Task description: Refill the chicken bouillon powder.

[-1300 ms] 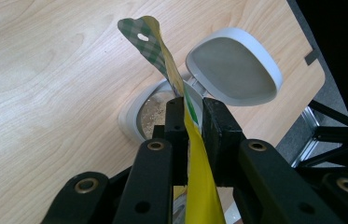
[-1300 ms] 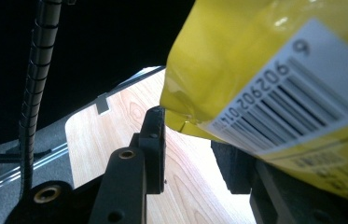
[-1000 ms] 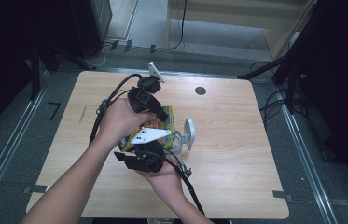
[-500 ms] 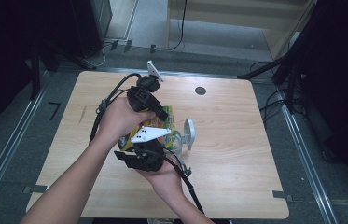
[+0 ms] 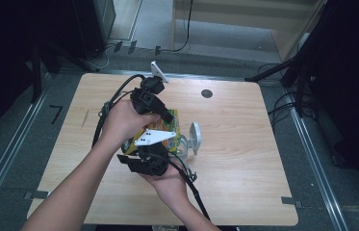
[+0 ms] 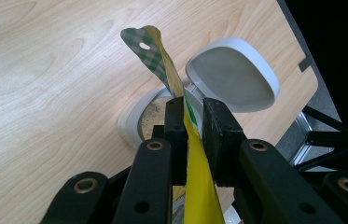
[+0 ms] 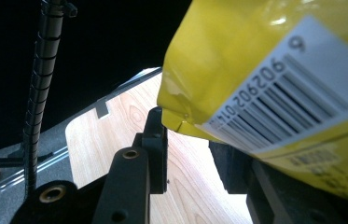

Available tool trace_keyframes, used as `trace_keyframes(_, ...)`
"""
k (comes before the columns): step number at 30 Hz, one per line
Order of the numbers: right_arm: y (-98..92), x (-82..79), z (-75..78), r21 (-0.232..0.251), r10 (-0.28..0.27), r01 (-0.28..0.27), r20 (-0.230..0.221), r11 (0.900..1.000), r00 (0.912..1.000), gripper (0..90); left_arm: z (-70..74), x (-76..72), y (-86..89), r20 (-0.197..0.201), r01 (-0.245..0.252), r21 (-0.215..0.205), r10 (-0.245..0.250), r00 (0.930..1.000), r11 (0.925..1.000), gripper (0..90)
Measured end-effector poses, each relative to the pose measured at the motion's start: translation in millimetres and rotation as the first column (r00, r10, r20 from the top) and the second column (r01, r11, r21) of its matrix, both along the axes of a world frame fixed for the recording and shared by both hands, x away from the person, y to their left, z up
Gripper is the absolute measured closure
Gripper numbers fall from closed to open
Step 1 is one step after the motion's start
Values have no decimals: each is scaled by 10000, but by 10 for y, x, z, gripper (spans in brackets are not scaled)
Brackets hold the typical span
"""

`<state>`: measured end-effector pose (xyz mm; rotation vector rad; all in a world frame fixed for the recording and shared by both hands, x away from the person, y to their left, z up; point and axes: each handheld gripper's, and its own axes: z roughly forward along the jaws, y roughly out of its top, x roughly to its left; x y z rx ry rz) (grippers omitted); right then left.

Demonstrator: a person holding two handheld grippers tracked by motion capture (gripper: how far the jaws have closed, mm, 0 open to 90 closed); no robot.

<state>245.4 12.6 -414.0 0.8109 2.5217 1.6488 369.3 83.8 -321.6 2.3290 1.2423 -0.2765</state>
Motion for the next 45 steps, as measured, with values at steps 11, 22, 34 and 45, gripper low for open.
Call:
trace_keyframes(11, 5, 10, 1, 80, -66, 66, -5, 9999, 10000, 696, 12, 9, -3, 88, -34, -36, 34, 10000, 10000, 800)
trace_keyframes(22, 4, 25, 11, 98, -212, 214, -121, 9997, 9997, 719, 37, -7, -32, 190, 11, -9, -11, 9998, 10000, 793)
trace_keyframes(34, -21, 36, 22, 370, -205, 211, -168, 9991, 9996, 705, 99, -39, -107, 372, 121, 357, -134, 9992, 9993, 809)
trace_keyframes(45, -38, 29, 37, 380, -219, 226, -178, 9990, 9996, 699, 75, 9, -131, 267, 107, 360, -116, 9996, 9993, 803)
